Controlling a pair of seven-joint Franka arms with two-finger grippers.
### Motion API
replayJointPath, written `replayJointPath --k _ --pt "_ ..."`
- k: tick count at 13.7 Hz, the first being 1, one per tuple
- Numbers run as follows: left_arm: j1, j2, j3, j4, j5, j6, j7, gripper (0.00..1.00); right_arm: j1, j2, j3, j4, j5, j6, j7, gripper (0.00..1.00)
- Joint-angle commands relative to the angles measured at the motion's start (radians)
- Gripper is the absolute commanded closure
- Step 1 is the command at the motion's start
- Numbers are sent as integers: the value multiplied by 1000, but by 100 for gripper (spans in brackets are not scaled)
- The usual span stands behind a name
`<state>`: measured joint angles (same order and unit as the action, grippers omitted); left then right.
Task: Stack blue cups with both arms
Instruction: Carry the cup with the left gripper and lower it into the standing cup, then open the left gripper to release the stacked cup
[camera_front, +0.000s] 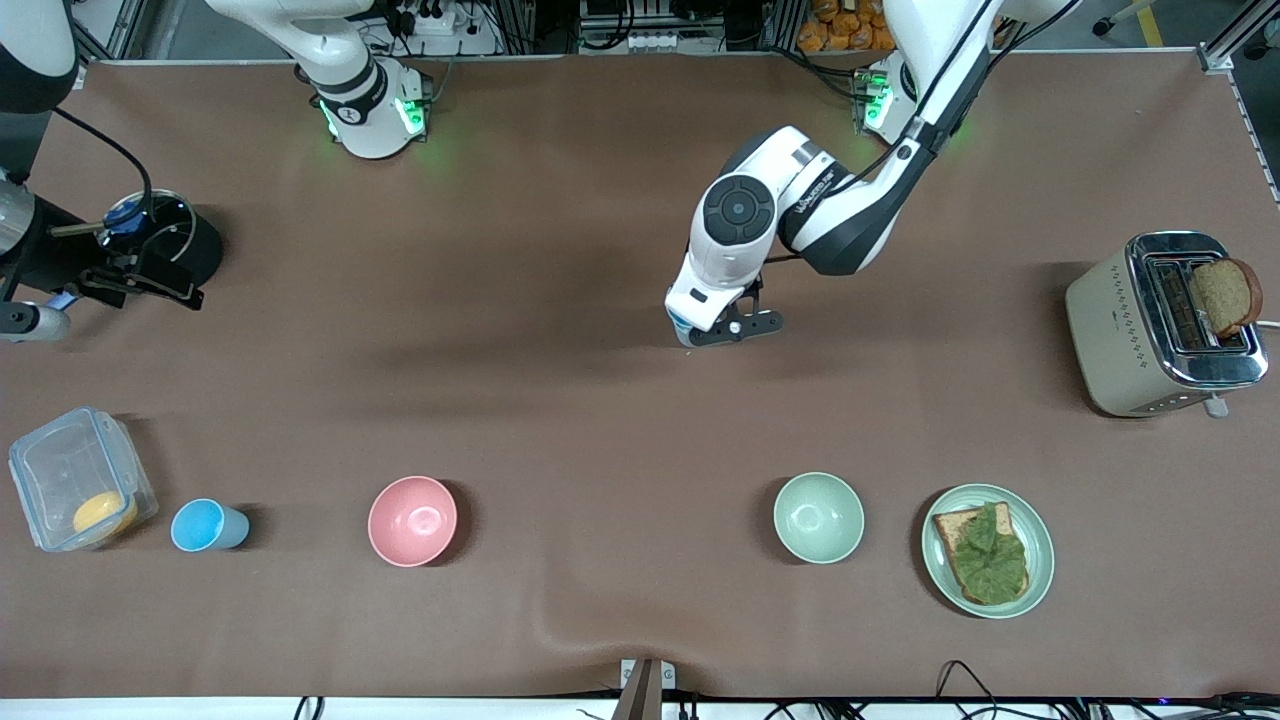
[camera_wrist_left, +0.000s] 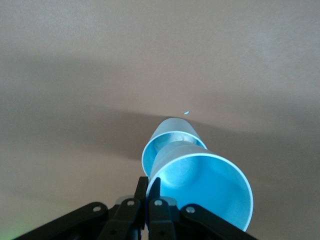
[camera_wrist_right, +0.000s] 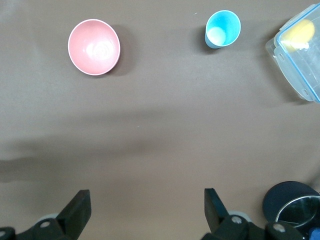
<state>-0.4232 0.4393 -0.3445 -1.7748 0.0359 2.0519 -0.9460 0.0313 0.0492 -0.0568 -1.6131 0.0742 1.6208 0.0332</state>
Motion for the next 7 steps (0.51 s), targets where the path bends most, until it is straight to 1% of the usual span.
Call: replayJointPath --k 1,3,4,5,6,7 --pt "-6 -22 7 -37 -17 31 -7 100 -21 4 22 7 -21 -4 -10 0" --pt "-11 -16 9 -37 -14 36 -8 100 -22 8 22 7 -21 -4 -12 0" --pt "-11 -16 7 -29 -20 36 -11 95 -22 9 22 7 -22 -2 -12 0" --pt "-5 -14 9 -25 -21 34 -16 61 -22 9 22 7 -24 1 -12 0" --pt "0 -8 10 -22 -19 34 -16 23 -22 9 22 9 -31 4 -22 0" --pt "0 -10 12 -17 -10 34 -16 0 -24 9 22 9 -53 2 -27 0"
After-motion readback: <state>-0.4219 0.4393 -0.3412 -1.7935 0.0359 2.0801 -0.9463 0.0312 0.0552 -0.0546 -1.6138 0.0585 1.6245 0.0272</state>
